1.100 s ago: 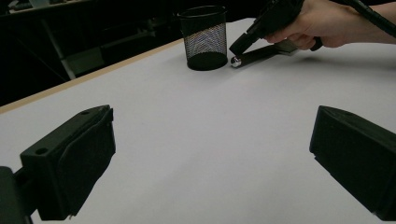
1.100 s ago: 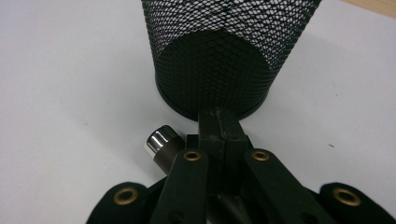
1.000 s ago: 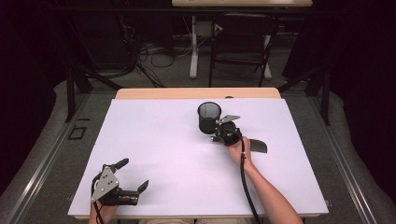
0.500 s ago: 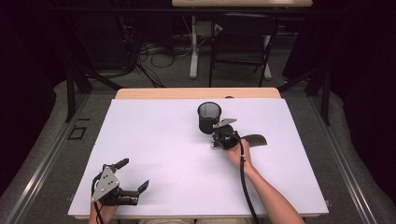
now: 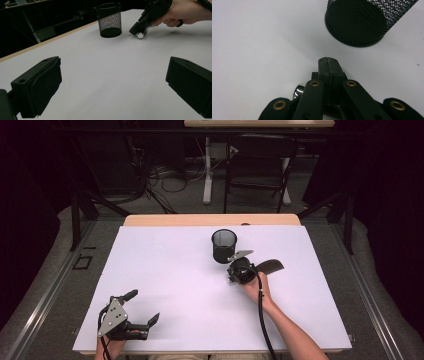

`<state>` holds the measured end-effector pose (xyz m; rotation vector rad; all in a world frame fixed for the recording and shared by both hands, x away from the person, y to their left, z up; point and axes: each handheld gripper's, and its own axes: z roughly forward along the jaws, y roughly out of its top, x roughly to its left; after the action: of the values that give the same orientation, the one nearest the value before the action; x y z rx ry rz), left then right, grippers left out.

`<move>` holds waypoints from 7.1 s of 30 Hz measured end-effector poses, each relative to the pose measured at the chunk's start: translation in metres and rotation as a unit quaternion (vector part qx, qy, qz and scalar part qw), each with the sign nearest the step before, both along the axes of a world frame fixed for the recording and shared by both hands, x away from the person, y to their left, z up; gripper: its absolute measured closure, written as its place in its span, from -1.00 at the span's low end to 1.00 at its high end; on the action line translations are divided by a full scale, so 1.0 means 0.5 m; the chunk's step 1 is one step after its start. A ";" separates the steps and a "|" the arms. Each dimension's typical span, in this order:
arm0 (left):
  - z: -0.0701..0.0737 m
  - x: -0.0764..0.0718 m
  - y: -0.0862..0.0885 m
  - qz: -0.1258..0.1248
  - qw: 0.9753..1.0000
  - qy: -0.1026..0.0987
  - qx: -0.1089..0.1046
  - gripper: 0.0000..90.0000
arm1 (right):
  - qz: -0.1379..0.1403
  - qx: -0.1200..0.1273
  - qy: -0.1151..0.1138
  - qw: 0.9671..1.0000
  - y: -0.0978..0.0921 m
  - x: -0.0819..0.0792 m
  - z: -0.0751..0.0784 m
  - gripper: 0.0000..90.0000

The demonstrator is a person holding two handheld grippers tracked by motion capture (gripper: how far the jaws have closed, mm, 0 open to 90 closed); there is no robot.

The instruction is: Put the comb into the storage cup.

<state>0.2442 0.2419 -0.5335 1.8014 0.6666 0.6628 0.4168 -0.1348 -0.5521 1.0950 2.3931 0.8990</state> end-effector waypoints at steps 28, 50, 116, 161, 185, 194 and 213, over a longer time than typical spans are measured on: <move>0.000 -0.001 0.000 0.002 1.000 -0.001 0.002 -0.99 | 0.026 -0.012 0.018 0.999 -0.019 -0.048 0.003 1.00; 0.001 -0.002 0.001 0.003 1.000 -0.002 0.002 -0.99 | 0.025 -0.018 0.033 0.999 -0.052 -0.075 0.006 1.00; 0.003 -0.004 -0.002 -0.004 1.000 -0.006 0.007 -0.99 | -0.017 -0.029 0.069 0.997 -0.129 -0.087 0.028 1.00; 0.005 -0.005 -0.007 -0.008 1.000 -0.012 0.013 -0.99 | -0.051 -0.024 0.138 0.989 -0.135 -0.060 0.084 -0.94; 0.005 -0.005 -0.008 -0.010 1.000 -0.014 0.016 -0.99 | -0.069 -0.031 0.175 0.982 -0.121 0.006 0.087 -0.87; 0.005 -0.006 -0.008 -0.009 1.000 -0.014 0.014 -0.99 | -0.070 -0.050 0.180 0.980 -0.115 0.018 0.079 -0.53; 0.005 -0.005 -0.009 -0.012 1.000 -0.013 0.016 -0.99 | -0.097 -0.080 0.173 0.977 -0.094 0.040 0.065 0.22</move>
<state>0.2416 0.2374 -0.5308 1.8236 0.6188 0.6828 0.4367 -0.1819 -0.5195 1.4908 2.5136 0.4724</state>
